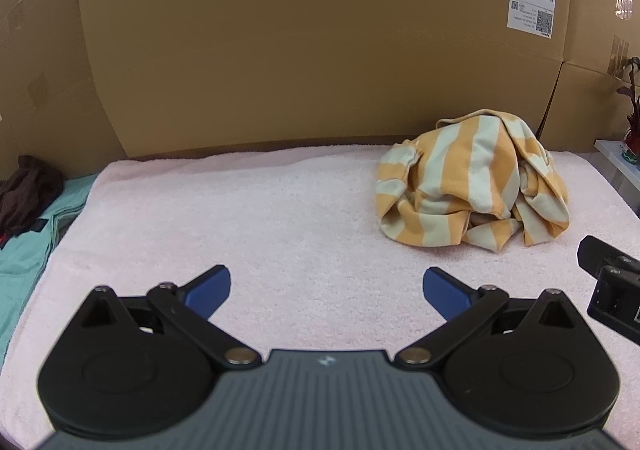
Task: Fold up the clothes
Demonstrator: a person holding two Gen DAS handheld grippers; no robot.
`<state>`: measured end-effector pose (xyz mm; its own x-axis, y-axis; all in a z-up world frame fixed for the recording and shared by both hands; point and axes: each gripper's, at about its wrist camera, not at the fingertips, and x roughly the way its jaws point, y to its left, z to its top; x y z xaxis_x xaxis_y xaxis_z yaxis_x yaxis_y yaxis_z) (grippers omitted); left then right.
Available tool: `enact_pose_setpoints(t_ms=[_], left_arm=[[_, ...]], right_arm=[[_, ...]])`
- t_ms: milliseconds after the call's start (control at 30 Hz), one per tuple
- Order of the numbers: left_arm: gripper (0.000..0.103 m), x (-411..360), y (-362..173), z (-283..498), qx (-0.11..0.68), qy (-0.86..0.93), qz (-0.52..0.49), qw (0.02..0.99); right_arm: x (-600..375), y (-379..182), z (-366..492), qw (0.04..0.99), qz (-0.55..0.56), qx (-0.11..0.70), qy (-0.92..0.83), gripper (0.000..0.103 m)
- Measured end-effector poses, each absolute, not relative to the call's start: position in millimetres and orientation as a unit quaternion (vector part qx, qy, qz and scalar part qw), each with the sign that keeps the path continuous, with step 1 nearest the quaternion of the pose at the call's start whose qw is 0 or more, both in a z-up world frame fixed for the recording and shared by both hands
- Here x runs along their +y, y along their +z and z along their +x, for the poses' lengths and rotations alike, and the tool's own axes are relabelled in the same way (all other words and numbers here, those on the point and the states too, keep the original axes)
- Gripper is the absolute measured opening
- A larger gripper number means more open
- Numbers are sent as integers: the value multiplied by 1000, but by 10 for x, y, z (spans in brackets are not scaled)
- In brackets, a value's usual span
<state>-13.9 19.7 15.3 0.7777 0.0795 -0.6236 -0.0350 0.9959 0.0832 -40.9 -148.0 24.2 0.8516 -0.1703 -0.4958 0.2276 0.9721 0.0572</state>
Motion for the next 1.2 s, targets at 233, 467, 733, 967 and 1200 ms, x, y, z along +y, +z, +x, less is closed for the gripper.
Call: enact_pose_setpoints(t_ms=[233,467,733,967,1200], left_arm=[[102,229,144,-135,335,26,24,941],[102,271,107,-114,342,20,12,939],[103,230,74,-92,346,18,20,938],[102,210,42,-72,354,10,16,935],[103,201,13,-62,360,9,16,933]], right_arm=[[-1450,225,-411,961,51,252,-104,100],[-1426,189,-383,959,46,260,-102,100],[-1429,159,-362,958,48,267,-98,100],[-1436,142,-345,957,49,270,-97,100],[-1454,122,-330,955,53,275,-96,100]])
